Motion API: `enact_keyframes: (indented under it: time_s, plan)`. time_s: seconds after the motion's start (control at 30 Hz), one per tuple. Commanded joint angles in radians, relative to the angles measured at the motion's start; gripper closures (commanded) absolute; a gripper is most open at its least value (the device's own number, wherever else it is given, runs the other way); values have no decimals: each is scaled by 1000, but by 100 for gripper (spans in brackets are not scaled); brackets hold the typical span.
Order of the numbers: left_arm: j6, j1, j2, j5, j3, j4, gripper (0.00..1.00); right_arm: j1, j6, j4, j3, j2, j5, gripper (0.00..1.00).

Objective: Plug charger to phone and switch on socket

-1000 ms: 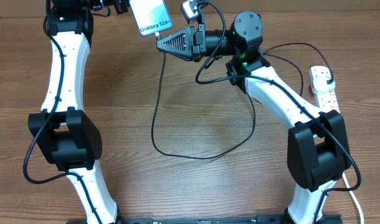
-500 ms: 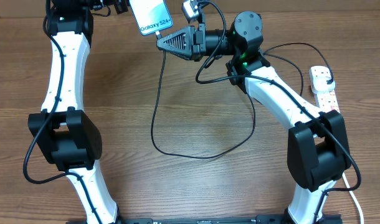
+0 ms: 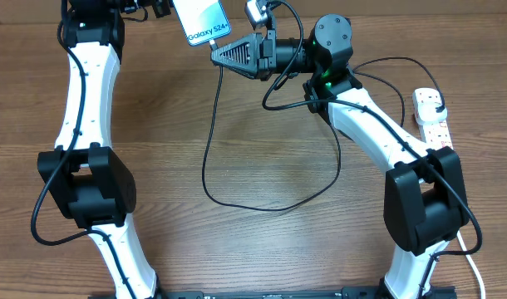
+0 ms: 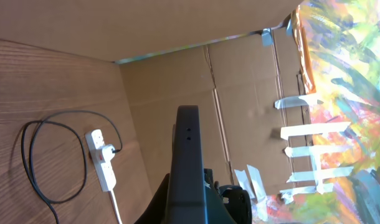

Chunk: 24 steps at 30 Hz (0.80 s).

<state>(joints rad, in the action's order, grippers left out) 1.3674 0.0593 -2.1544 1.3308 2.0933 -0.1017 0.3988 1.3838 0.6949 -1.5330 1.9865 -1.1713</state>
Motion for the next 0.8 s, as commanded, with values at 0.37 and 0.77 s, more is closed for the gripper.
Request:
enact_keyframes:
  time_s: [0.37, 0.77]
  plan:
    - [6, -2, 34, 31, 17, -8, 95, -15, 0, 7, -18, -30, 83, 96]
    - [-37, -16, 34, 74, 17, -7, 95, -15, 0, -5, -18, -30, 118, 96]
